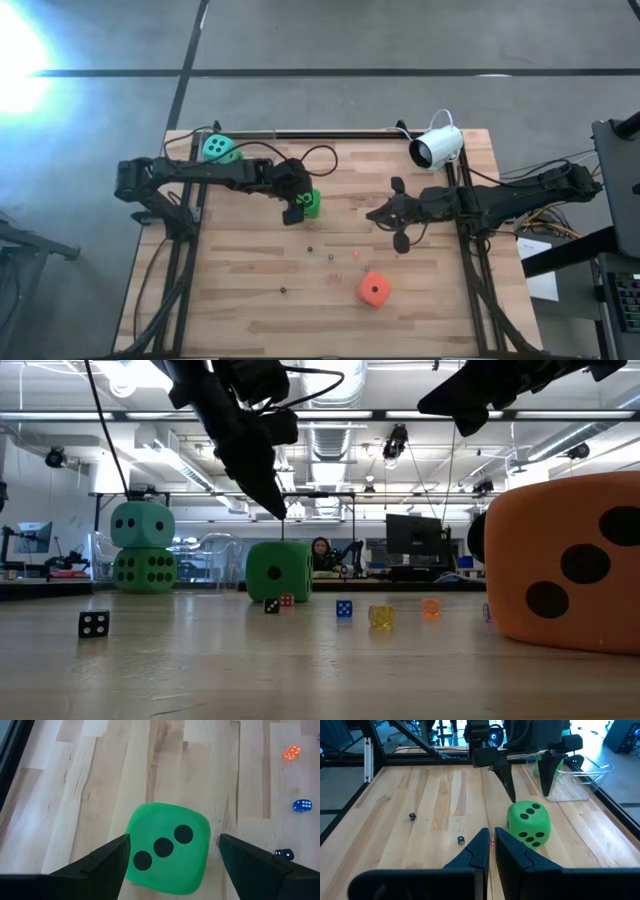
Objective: Pick & Place Dice
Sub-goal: Put the large green die into the transparent bin
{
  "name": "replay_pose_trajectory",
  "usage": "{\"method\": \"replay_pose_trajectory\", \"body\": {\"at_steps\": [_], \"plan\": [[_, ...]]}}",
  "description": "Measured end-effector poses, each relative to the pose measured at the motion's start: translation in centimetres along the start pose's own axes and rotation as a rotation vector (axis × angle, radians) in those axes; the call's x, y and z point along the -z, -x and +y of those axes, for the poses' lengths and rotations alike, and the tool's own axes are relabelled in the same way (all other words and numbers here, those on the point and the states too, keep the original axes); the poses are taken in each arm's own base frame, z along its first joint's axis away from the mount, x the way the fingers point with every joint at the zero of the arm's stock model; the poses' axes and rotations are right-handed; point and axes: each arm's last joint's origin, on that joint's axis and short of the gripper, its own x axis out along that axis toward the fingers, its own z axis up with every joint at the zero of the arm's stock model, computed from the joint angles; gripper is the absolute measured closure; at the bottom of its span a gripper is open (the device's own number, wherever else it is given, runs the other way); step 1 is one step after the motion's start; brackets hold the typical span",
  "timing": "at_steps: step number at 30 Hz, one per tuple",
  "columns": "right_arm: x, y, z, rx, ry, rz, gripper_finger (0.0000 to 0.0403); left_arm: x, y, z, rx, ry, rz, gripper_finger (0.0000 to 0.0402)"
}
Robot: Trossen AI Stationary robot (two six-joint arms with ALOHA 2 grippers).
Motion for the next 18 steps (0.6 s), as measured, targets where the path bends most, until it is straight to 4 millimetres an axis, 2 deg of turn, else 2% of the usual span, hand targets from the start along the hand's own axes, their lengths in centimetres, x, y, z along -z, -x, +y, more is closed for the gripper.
{"method": "replay_pose_trajectory", "body": {"at_steps": [5,12,18], "plan": [[0.0,0.0,0.0,0.000,0.000,0.000,0.0376,0.4,-0.9,-0.1,0.003,-0.003,0.020,0.0086],[0.0,0.0,0.0,0.002,0.000,-0.001,0.0376,0.5,-1.9,0.3,-0.005,0.006,0.026,0.0011],[0.0,0.0,0.0,0.002,0.000,0.000,0.0376,1.0,-2.2,0.3,0.003,0.011,0.046,0.0009]]}}
